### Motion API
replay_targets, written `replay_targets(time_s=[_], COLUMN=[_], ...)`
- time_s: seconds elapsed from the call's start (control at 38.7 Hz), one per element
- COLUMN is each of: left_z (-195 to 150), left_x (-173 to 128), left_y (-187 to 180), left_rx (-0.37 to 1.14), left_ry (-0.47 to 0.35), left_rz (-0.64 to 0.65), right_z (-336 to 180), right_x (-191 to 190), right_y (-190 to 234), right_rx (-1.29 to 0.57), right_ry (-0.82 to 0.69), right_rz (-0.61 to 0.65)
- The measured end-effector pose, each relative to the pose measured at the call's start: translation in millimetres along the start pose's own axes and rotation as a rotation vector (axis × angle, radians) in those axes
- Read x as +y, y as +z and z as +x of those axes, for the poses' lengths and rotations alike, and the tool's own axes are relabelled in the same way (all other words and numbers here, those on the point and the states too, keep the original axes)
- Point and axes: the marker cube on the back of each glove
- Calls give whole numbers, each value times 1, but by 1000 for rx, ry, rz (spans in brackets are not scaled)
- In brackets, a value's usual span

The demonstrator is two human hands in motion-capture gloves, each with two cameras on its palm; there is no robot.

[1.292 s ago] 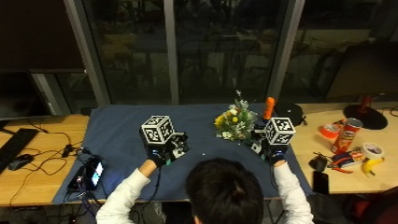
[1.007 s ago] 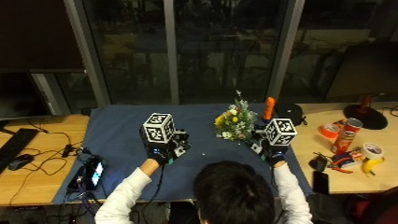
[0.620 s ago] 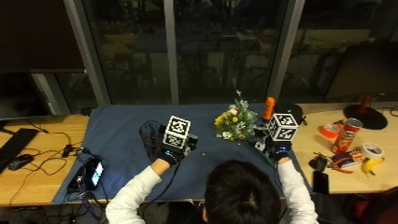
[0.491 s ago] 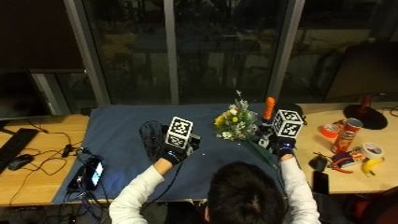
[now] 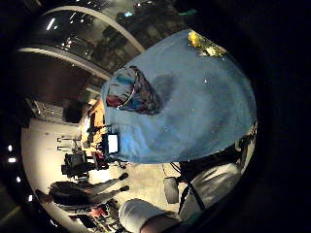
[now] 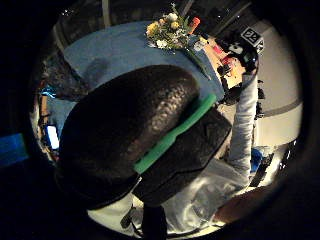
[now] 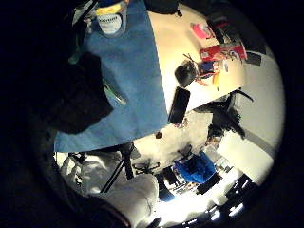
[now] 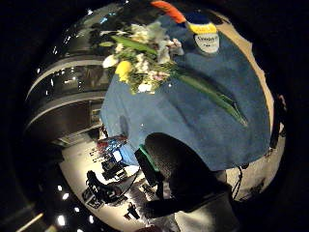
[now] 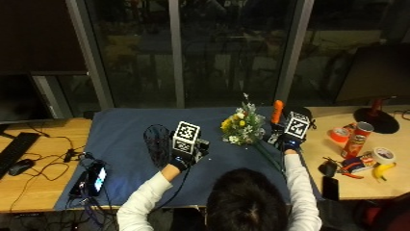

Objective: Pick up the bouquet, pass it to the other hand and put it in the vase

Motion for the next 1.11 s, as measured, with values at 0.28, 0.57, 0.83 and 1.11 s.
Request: replay_targets(time_s=[0.28, 0.57, 0.83, 1.11], left_z=[-27, -30, -20, -26], left_x=[9, 12, -6, -81], left_y=[10, 17, 17, -12], left_rx=[44, 48, 99, 569], left_ry=[-52, -57, -63, -169], left_rz=[-22, -41, -83, 0], right_z=[8, -2, -30, -104], right_x=[-46, -49, -36, 34], right_y=[89, 107, 84, 19], right_rx=[31, -60, -345, -857], right_ry=[88, 70, -95, -321], right_rz=[158, 268, 586, 694])
